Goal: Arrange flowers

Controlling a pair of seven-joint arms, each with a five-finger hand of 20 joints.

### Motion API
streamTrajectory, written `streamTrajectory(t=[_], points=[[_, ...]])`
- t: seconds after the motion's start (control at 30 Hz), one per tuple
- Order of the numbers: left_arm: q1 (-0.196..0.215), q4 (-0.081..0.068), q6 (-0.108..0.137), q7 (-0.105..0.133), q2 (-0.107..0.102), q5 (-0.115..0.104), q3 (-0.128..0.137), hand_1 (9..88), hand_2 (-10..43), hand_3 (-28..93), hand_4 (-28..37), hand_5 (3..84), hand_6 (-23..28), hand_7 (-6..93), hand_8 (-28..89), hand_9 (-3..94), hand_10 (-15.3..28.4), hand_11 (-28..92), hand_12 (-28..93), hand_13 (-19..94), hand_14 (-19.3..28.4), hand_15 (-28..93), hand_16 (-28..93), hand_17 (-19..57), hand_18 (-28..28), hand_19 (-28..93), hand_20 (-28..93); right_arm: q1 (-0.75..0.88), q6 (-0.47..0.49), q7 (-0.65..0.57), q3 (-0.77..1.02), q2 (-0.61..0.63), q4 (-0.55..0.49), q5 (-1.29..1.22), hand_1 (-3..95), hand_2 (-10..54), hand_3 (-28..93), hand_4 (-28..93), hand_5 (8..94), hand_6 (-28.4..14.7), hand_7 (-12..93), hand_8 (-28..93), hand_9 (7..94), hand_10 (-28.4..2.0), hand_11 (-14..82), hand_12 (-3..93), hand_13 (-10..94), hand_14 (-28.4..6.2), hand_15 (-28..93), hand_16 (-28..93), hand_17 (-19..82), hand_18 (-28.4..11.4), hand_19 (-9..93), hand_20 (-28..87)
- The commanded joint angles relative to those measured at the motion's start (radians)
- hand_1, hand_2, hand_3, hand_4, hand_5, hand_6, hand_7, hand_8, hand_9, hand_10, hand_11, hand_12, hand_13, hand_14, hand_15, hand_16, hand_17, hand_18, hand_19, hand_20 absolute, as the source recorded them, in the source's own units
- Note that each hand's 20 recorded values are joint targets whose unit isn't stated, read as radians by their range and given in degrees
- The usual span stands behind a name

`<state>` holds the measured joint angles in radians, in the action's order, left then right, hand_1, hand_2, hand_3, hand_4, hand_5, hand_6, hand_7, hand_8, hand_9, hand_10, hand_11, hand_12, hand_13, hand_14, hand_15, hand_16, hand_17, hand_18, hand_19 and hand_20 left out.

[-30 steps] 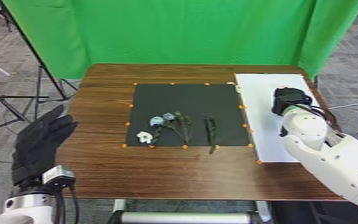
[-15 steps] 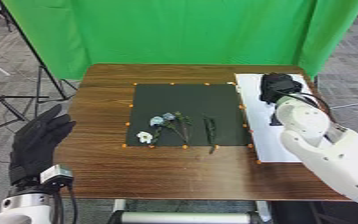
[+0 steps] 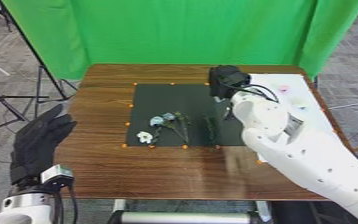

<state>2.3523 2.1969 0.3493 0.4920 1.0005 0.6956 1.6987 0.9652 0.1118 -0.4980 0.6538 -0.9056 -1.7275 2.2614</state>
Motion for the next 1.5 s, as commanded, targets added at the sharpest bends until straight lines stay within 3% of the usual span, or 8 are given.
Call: streamTrajectory(t=[0.03,0.17,0.3,0.6,0.7,1.03,1.17,1.5], points=[[-0.005,0.002,-0.026,-0.022,0.015,0.021,0.005,26.4,4.6,80,-18.7,44.8,12.5,12.2,-9,39.7,22.1,38,9,28,28.4,69,-17,-8.4,23.8,63,4,0.032,0.012,0.031,-0.018,-0.117,0.021,0.057,55.7,-9.5,78,-28,77.5,-0.2,30,4,87.2,-6.5,18.7,40.6,77,-4.7,70,23,43,-19.0,93,15],[-0.017,-0.001,-0.025,-0.023,0.006,0.019,0.000,26.3,4.6,80,-18.7,44.8,12.5,12.3,-9,39.7,22.1,38,9,28,28.4,69,-17,-8.4,23.8,63,4,0.055,0.032,0.039,0.002,-0.163,0.050,0.076,55.8,-9.5,77,-28,77.4,-0.2,30,4,87.2,-6.6,18.7,40.5,77,-4.6,70,23,43,-19.1,93,15],[-0.022,-0.004,-0.035,-0.037,0.017,0.028,0.007,26.3,4.6,80,-18.8,44.8,12.5,12.3,-9,39.6,22.0,38,9,28,28.4,69,-17,-8.4,23.8,63,4,0.056,0.017,0.019,-0.020,-0.177,0.065,0.063,55.7,-9.5,78,-28,77.3,-0.2,30,4,87.1,-6.7,18.7,40.5,76,-4.6,70,24,43,-19.0,93,15],[-0.039,-0.010,-0.047,-0.048,0.020,0.036,0.001,26.3,4.7,80,-18.7,44.9,12.5,12.3,-9,39.7,22.0,38,9,28,28.4,69,-17,-8.4,23.8,63,4,0.075,0.042,0.017,-0.008,-0.234,0.092,0.083,55.7,-9.5,78,-28,77.0,-0.2,30,4,87.0,-6.9,18.7,40.5,76,-4.6,70,24,42,-19.0,93,15],[-0.040,-0.011,-0.042,-0.042,0.013,0.029,-0.003,26.3,4.7,80,-18.7,44.8,12.5,12.2,-9,39.7,22.0,38,9,28,28.4,69,-17,-8.4,23.8,63,4,0.081,0.035,0.024,-0.005,-0.251,0.103,0.086,55.7,-9.5,78,-28,77.0,-0.2,30,4,86.8,-6.9,18.6,40.5,76,-4.6,70,24,42,-18.9,93,15],[-0.053,-0.014,-0.054,-0.057,0.029,0.043,0.001,26.3,4.7,80,-18.7,44.8,12.5,12.3,-9,39.6,22.1,38,9,28,28.4,69,-17,-8.4,23.8,63,4,0.084,0.037,0.019,-0.013,-0.272,0.107,0.108,55.1,-9.4,78,-28,76.3,-0.1,30,3,86.3,-7.2,18.2,40.0,75,-4.8,69,25,42,-18.8,93,15],[-0.045,-0.012,-0.047,-0.050,0.023,0.035,0.002,26.4,4.8,80,-18.7,44.8,12.5,12.3,-9,39.6,22.1,38,9,28,28.4,69,-17,-8.4,23.8,63,4,0.091,0.055,0.015,-0.002,-0.274,0.111,0.131,53.4,-9.4,78,-28,74.7,-0.8,30,2,84.6,-7.8,17.4,39.2,74,-4.6,69,25,41,-18.7,93,13],[-0.050,-0.014,-0.055,-0.060,0.034,0.044,0.003,26.3,4.7,80,-18.5,44.9,12.5,12.2,-9,39.6,22.1,38,9,28,28.4,69,-17,-8.4,23.8,63,4,0.107,0.093,-0.003,0.026,-0.284,0.122,0.134,49.5,-9.5,78,-28,69.3,-2.6,30,1,78.6,-9.3,17.0,37.3,69,-5.7,69,27,37,-18.9,93,9]])
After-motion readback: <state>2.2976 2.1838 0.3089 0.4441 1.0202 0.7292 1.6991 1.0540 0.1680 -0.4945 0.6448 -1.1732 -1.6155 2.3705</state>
